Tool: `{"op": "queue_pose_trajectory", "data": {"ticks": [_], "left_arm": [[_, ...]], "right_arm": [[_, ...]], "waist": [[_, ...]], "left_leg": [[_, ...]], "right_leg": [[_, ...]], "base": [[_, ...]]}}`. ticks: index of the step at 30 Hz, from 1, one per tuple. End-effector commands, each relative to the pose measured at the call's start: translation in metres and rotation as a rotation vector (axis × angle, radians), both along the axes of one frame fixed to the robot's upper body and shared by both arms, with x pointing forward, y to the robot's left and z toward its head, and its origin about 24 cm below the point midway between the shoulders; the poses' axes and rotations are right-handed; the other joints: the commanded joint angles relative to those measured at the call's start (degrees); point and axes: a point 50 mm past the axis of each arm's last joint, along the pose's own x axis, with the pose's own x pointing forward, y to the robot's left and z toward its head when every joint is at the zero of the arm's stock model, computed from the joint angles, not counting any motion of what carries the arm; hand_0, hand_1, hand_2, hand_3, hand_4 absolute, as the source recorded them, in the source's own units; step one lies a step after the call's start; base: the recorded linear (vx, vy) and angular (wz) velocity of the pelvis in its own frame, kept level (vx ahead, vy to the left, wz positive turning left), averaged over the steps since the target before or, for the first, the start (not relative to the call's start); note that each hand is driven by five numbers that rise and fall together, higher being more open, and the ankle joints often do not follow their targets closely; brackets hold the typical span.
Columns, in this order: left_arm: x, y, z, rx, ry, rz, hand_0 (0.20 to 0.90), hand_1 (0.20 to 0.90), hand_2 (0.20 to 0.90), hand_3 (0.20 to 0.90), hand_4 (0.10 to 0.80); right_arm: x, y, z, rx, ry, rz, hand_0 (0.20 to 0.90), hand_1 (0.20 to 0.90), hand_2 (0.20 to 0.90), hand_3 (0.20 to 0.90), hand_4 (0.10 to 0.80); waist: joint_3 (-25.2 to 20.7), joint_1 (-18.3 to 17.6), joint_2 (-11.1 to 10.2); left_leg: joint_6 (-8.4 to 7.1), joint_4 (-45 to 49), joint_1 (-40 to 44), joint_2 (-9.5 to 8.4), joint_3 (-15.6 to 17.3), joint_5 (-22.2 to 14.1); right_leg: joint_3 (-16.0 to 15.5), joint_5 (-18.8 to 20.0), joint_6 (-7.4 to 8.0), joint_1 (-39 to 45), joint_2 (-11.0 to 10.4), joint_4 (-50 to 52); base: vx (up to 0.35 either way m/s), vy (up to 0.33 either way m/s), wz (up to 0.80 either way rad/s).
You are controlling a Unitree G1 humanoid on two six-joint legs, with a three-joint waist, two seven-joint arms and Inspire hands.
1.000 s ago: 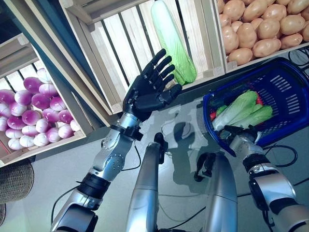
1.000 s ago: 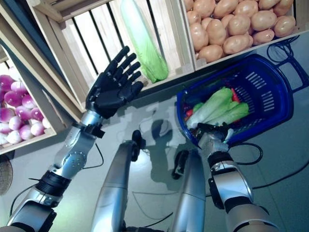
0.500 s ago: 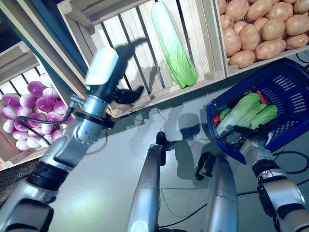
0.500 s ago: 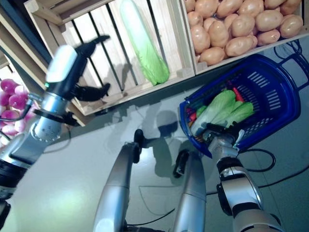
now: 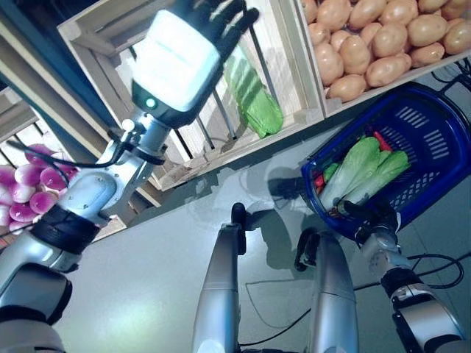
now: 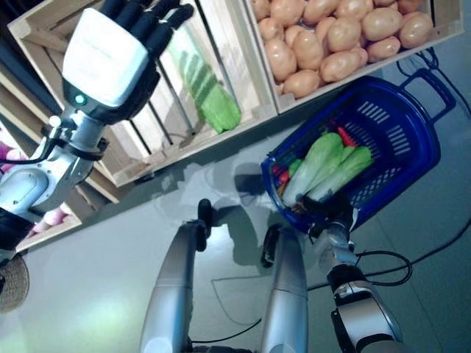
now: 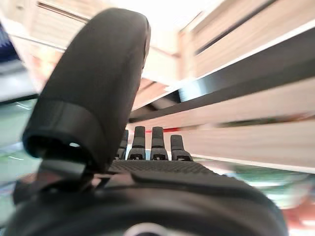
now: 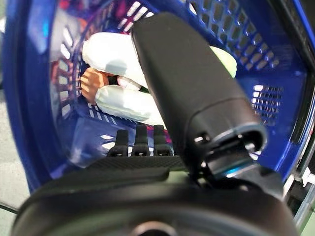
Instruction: Put vegetables into the basket
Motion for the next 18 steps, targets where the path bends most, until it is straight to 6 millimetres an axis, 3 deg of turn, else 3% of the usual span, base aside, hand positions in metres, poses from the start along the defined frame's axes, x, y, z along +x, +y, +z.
{"op": "queue_pose_trajectory", "data": {"ticks": [1, 8, 13, 18], "left_arm": [[-0.016, -0.003, 0.055, 0.014, -0.228, -0.056, 0.9, 0.9, 0.9, 0.9, 0.8], [0.002, -0.008, 0.037, 0.078, -0.104, -0.054, 0.9, 0.9, 0.9, 0.9, 0.8], [0.017, 0.004, 0.012, 0.113, 0.02, 0.028, 0.9, 0.9, 0.9, 0.9, 0.8], [0.024, 0.03, -0.013, 0.106, 0.085, 0.149, 0.9, 0.9, 0.9, 0.9, 0.8]], "right_arm": [[0.003, -0.012, 0.014, -0.007, -0.101, -0.023, 0.9, 0.9, 0.9, 0.9, 0.8], [0.012, -0.01, 0.029, 0.002, -0.162, 0.011, 0.9, 0.9, 0.9, 0.9, 0.8], [0.014, -0.003, 0.044, 0.007, -0.246, 0.043, 0.9, 0.9, 0.9, 0.9, 0.8], [0.006, 0.0, 0.052, -0.016, -0.287, 0.056, 0.9, 0.9, 0.9, 0.9, 0.8]], "waist": [[-0.1, -1.2, 0.1], [-0.1, -2.1, -0.2], [-0.1, -3.2, -0.5], [-0.1, -4.2, -1.0]], "left_leg": [[3.7, 1.3, 6.8, 1.32, 6.1, -10.1], [3.54, 1.0, 6.8, 2.01, 6.6, -10.1], [3.4, 0.4, 6.8, 2.41, 7.0, -10.0], [3.14, -0.4, 6.6, 2.93, 7.5, -9.8]], "right_leg": [[1.5, 10.7, -0.33, 2.7, 1.7, -8.9], [2.1, 10.7, -0.16, 2.4, 2.0, -9.0], [2.7, 10.8, 0.11, 2.0, 2.4, -9.4], [3.2, 11.0, 0.26, 1.7, 2.7, -10.2]], "base": [[0.008, 0.023, -0.11], [0.004, 0.032, -0.08], [0.001, 0.039, -0.04], [0.004, 0.043, -0.07]]}}
